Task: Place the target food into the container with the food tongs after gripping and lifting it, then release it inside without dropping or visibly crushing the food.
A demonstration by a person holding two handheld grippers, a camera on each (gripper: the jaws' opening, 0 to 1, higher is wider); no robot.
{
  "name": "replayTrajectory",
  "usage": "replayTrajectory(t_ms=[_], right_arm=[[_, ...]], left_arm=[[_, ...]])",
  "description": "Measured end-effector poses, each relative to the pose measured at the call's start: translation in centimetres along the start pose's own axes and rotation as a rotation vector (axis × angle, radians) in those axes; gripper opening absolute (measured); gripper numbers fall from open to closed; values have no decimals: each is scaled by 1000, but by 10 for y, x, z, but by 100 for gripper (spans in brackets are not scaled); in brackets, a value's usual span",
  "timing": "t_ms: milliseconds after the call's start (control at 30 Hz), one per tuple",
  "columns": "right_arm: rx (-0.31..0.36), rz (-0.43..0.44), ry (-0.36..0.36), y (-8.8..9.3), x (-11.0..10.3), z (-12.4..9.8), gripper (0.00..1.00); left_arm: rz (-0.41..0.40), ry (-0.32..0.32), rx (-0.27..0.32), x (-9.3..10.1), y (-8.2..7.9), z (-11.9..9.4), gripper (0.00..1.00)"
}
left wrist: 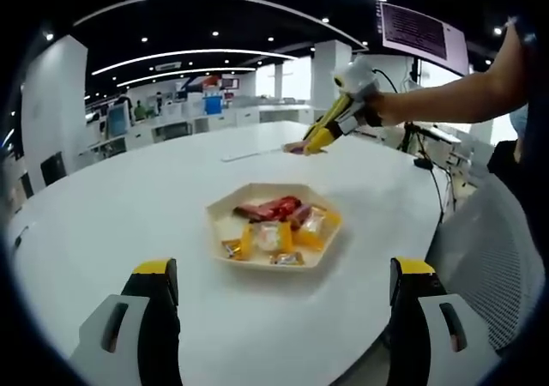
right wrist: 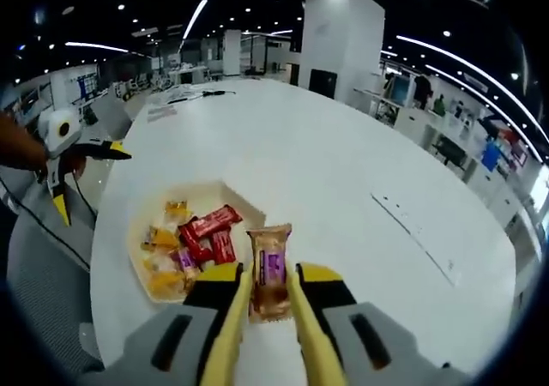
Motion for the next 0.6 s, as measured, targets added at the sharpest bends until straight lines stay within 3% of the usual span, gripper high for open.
replayTrajectory(t_ms=[600], right_arm=[[15, -46, -59, -28, -32, 41, 24]], left_arm=[[-3, 3, 14, 0, -2, -1, 100]])
Point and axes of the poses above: the point that each gripper's makers call its tool centre point, and the gripper's own axes: z roughly forward along the fingers, x roughly to its right, y roughly out of its underside, the point moved 6 cm from there along -z, roughly backward along the fingers, and after that the axes turned 5 degrees about y, right-handed, at the moved point
